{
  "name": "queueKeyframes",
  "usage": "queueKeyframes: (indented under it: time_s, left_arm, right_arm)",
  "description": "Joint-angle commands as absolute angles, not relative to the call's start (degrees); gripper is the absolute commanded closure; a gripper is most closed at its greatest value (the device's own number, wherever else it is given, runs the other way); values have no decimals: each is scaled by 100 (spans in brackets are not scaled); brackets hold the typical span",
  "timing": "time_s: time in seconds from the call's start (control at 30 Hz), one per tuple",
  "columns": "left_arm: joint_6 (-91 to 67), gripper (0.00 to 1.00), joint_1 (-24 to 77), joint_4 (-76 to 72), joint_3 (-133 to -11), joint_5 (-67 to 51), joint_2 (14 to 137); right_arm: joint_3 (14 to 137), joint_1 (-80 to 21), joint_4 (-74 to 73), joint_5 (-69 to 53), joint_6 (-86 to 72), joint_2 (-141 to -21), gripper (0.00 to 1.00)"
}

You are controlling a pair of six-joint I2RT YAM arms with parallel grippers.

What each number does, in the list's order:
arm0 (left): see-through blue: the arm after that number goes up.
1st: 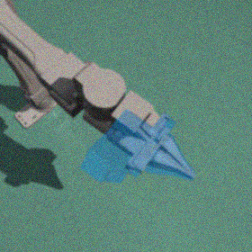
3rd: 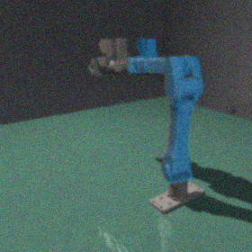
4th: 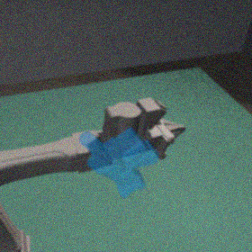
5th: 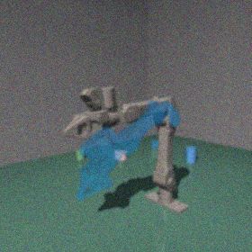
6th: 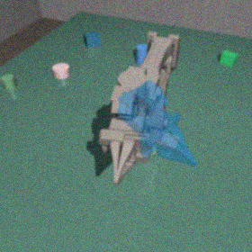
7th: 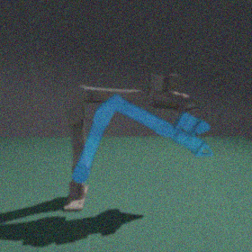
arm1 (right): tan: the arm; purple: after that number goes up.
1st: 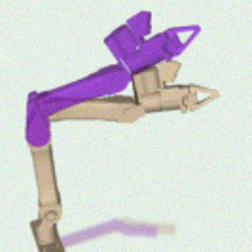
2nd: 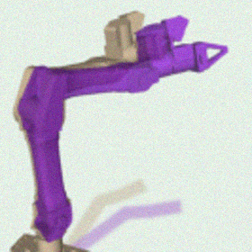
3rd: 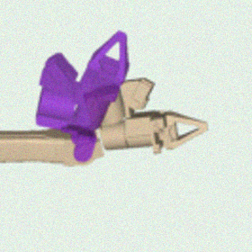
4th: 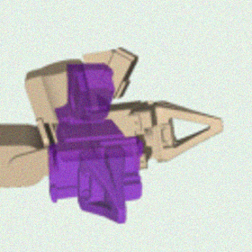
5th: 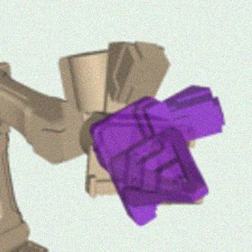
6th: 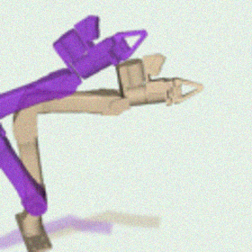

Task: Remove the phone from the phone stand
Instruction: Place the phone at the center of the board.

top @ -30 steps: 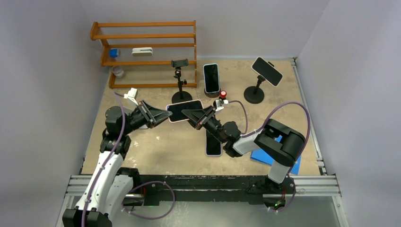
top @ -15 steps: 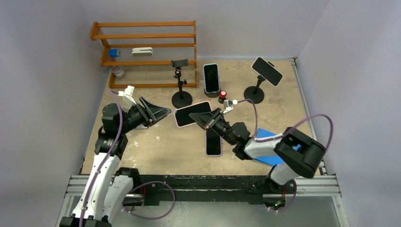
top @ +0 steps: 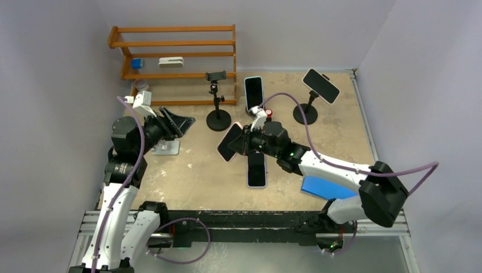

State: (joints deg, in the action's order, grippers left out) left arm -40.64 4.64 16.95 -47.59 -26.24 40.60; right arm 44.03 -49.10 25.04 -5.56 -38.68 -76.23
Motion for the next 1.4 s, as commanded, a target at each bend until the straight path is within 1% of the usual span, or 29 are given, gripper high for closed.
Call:
queueKeyframes:
  time_s: [0.0,0.17,0.27,0.43,0.53,0.67,0.97,1.27,1.37]
  left_arm:
    - [-3347,47,466,1161,-5097,-2696,4345]
    - [-3313,48,466,932,-4826,-2728,4507]
    - [-3325,48,466,808,-4539,-2751,4464]
    - [-3183,49,466,790,-4218,-2697,4337]
    - [-3133,49,466,759,-4062,-2626,4200]
    - [-3199,49,466,740,-3957,-2653,4030]
    - [-3174,50,517,966,-3971,-2520,3872]
    - [-3186,50,547,993,-3947,-2470,3832]
    - [-3190,51,554,998,-3941,-2462,3823]
  right_arm:
    - [5100,-4896,723,-1563,-2524,-8050,100]
    - [5446,-4896,130,-2390,-2067,-8480,100]
    - [5484,-4893,90,-2601,-1995,-8613,100]
    - [5580,-4895,272,-3358,-1933,-9042,100]
    - [5599,-4896,665,-3946,-2201,-9385,100]
    - [5754,-4895,1105,-4421,-2578,-9866,100]
    - [6631,-4896,1214,-4694,-2865,-10949,100]
    - [6947,-4894,1517,-4753,-3276,-11624,100]
    - [7046,-4895,1484,-4732,-3293,-11779,95]
